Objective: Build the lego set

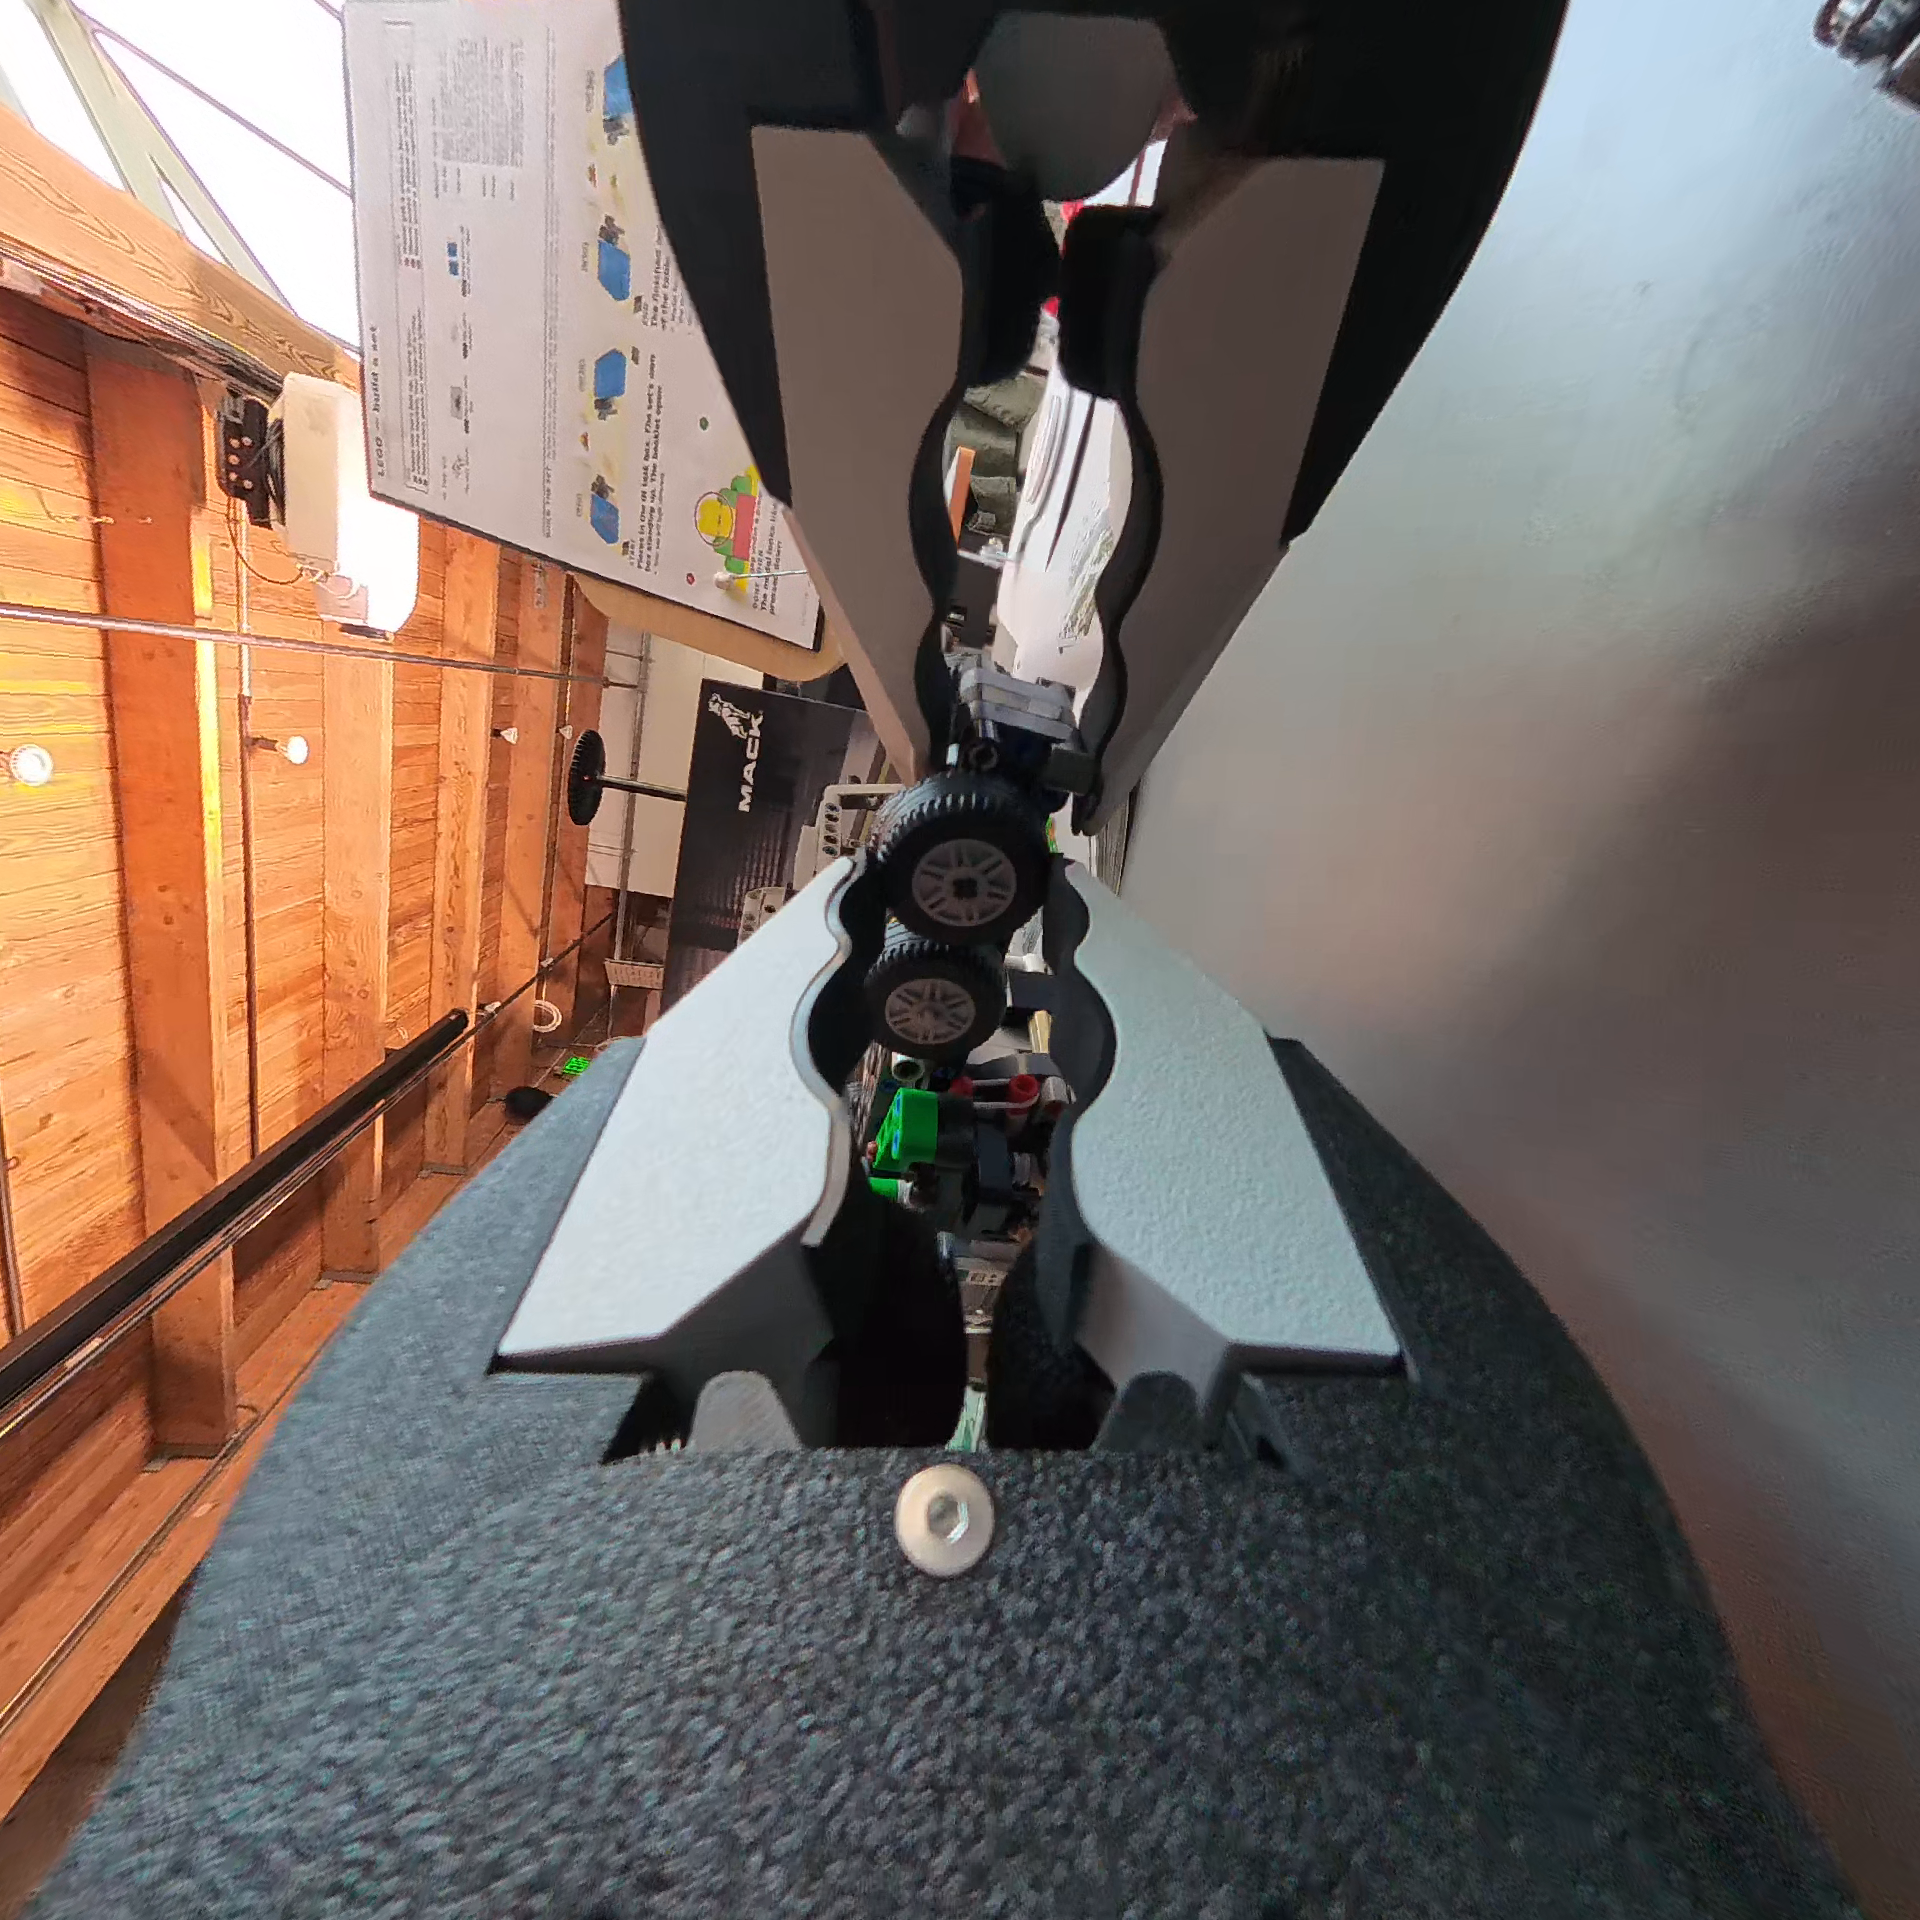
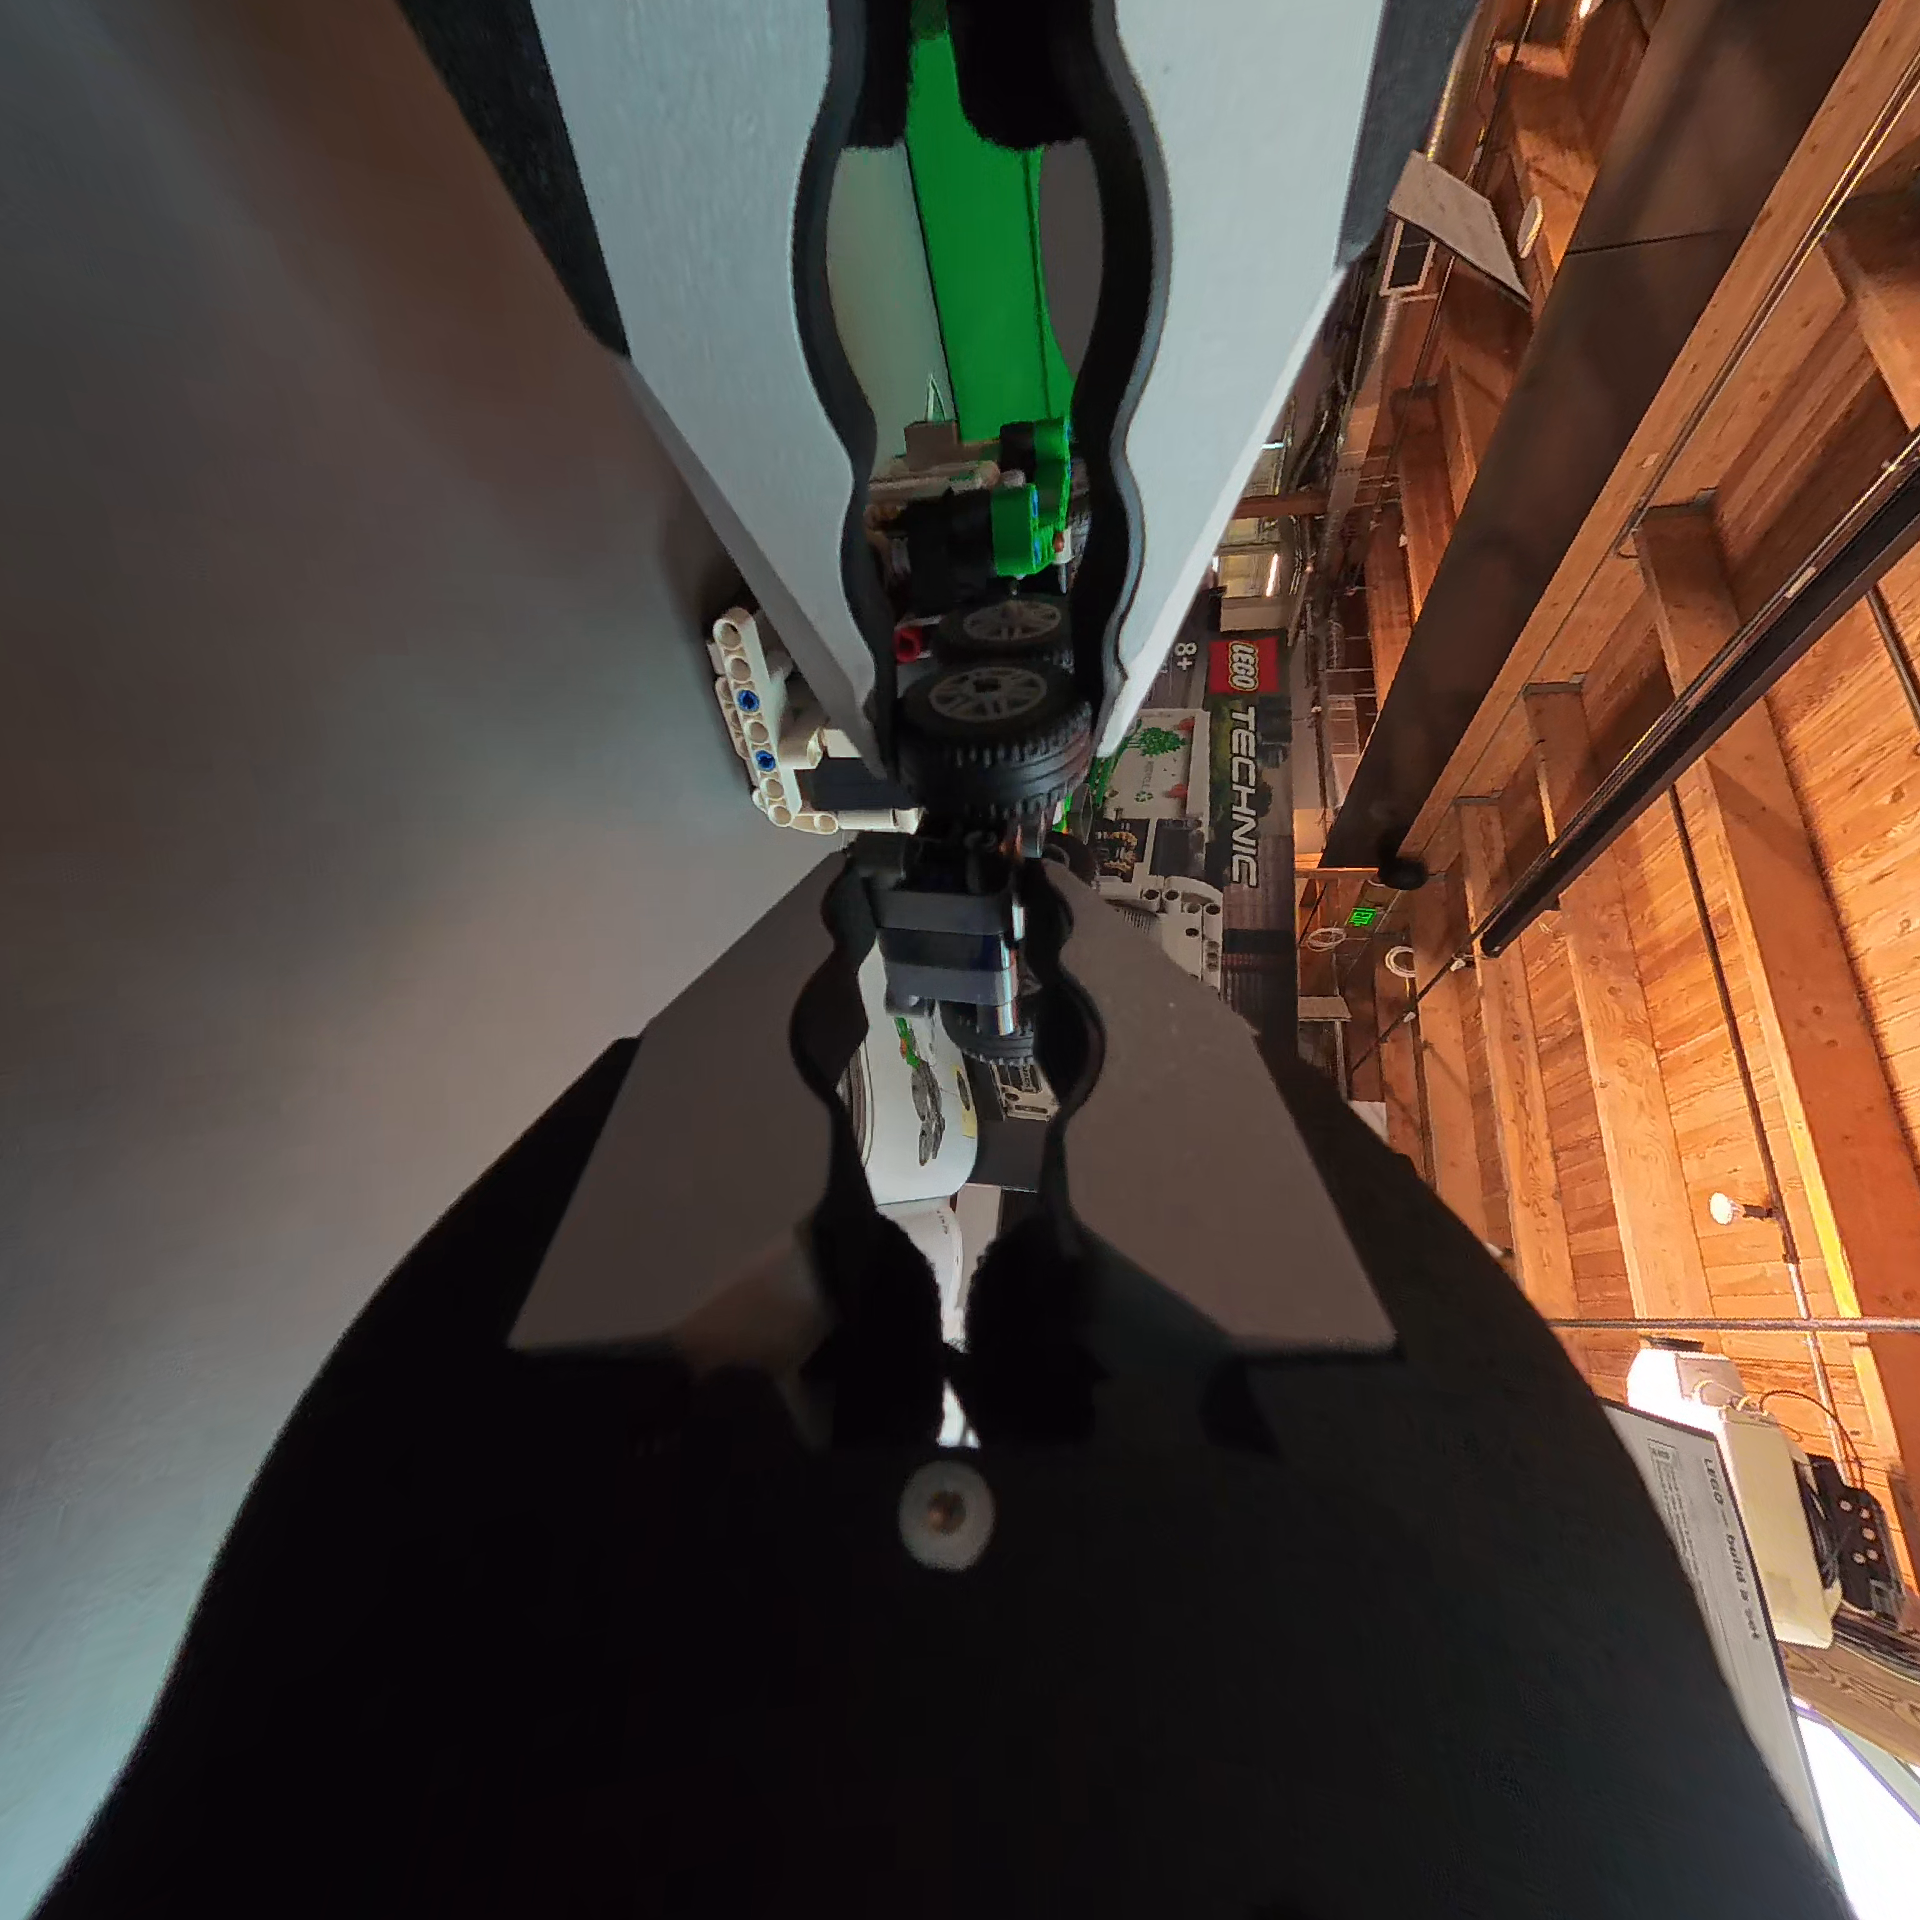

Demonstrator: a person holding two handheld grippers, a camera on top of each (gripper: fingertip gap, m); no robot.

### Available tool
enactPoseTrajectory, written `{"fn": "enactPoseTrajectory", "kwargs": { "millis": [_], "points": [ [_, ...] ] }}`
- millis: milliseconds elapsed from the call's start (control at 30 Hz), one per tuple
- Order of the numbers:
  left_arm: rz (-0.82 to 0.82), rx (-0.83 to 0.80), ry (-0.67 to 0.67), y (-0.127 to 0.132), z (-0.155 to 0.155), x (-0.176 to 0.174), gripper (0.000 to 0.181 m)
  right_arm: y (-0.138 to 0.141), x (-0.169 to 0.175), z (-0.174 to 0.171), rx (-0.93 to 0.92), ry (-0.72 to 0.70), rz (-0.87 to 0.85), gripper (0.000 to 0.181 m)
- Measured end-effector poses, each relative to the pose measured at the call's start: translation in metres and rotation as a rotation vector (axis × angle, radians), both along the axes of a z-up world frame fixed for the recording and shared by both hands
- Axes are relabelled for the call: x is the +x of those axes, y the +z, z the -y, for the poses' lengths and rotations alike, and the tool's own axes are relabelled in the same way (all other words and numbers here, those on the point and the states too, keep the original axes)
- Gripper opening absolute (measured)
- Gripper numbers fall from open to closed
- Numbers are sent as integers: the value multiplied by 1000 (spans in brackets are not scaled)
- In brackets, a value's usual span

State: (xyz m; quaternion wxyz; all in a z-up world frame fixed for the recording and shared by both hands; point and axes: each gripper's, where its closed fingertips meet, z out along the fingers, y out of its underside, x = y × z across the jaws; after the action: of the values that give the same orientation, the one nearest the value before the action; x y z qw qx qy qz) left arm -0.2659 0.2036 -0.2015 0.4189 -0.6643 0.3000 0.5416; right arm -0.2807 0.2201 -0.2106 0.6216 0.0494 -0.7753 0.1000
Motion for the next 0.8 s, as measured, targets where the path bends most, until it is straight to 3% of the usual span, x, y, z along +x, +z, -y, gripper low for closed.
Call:
{"fn": "enactPoseTrajectory", "kwargs": {
  "millis": [567,800],
  "points": [
    [-49,19,2,0,-3,3,30,-2,0,-2,23,-72,24,28],
    [2,40,1,2,-6,9,29,-1,0,-2,36,-62,7,28]
  ]
}}
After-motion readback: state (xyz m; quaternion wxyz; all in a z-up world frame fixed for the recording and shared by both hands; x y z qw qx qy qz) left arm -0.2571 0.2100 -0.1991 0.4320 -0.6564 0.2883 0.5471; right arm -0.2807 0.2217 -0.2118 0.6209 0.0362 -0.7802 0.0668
